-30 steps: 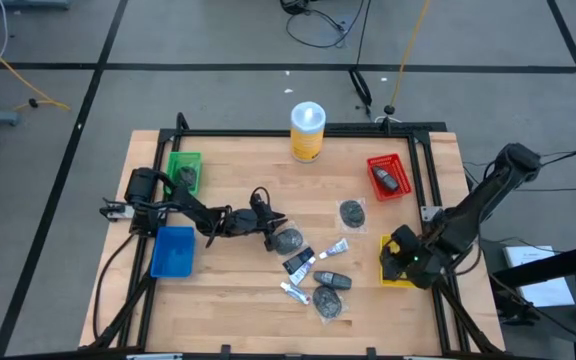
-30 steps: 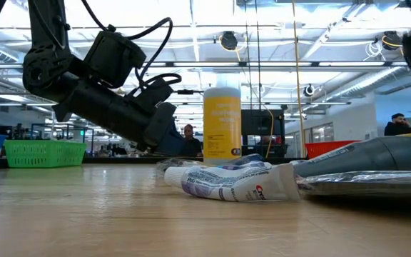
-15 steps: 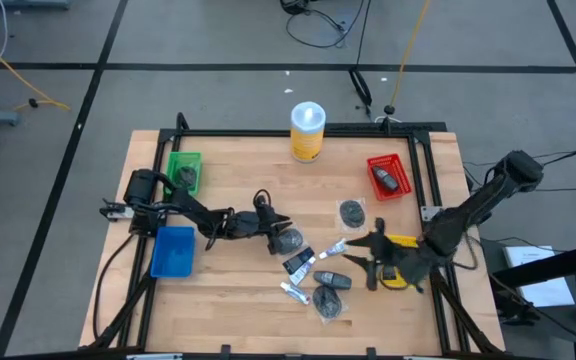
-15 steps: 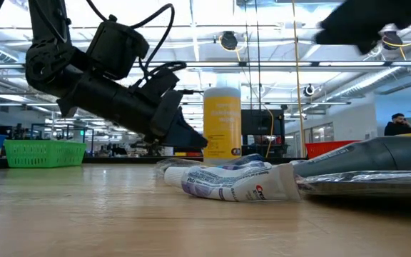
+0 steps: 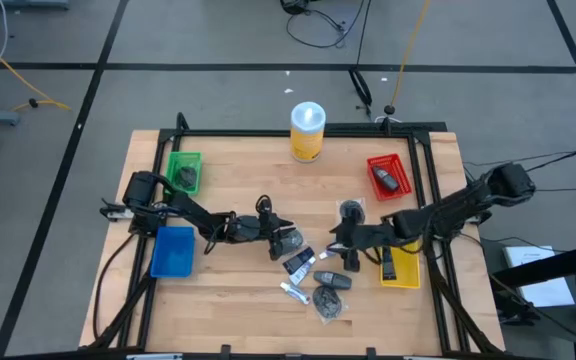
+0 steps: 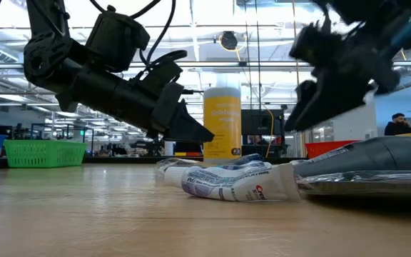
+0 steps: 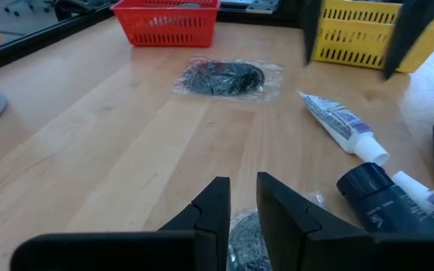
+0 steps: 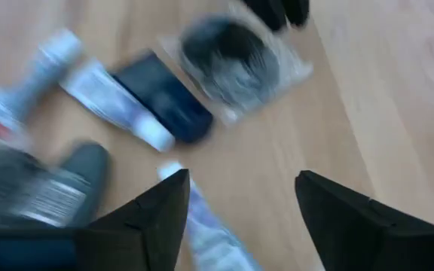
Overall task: Pick & Place Travel size toiletries
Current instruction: Put the toothpaste into the blue bin
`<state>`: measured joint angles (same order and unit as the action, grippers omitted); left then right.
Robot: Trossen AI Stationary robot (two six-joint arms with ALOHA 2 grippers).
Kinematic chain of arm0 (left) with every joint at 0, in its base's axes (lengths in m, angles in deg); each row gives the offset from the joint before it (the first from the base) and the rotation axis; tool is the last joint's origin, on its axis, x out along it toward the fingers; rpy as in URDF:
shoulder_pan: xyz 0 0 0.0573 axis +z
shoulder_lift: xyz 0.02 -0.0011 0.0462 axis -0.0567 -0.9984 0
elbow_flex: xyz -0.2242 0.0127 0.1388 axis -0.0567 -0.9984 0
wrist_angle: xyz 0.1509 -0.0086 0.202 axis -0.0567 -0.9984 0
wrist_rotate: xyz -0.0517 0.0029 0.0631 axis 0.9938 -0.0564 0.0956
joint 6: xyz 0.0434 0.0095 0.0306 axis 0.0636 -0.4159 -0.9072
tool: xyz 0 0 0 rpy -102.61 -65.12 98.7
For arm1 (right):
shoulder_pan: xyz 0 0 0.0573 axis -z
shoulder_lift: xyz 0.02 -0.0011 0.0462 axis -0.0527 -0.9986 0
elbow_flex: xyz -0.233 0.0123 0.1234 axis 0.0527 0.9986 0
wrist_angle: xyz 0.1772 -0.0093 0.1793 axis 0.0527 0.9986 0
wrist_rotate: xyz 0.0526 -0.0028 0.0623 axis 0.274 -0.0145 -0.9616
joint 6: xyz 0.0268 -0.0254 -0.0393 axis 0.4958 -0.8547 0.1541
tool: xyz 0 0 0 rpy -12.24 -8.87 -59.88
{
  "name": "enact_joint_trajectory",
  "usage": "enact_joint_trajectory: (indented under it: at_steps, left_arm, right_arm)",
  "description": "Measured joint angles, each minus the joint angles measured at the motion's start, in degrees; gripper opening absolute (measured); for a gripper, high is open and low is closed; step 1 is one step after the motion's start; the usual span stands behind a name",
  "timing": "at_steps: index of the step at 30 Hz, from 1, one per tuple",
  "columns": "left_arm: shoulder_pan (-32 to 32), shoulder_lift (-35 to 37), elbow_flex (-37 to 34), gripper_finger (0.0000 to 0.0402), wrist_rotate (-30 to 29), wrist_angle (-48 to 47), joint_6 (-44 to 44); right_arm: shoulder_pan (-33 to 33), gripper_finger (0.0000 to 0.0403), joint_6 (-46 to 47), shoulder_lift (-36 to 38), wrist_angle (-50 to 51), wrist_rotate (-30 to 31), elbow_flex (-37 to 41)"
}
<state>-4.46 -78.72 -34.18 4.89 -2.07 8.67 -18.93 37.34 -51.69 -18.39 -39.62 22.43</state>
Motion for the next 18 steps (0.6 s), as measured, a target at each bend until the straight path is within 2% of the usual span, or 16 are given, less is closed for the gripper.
enact_joint_trajectory:
  at_steps: [7,15,18]
  left_arm:
    - [0.0,0.0,0.0,0.0067,0.0,-0.2,-0.02]
    - [0.0,0.0,0.0,0.0067,0.0,-0.22,0.07]
    - [0.0,0.0,0.0,0.0067,0.0,-0.22,0.08]
  right_arm:
    - [2.44,0.0245,-5.0,-4.99,0.54,-0.12,0.0]
    - [3.17,0.0216,-3.58,-8.53,1.71,-6.61,0.01]
    - [3.18,0.0205,-3.59,-8.07,1.12,-4.46,0.02]
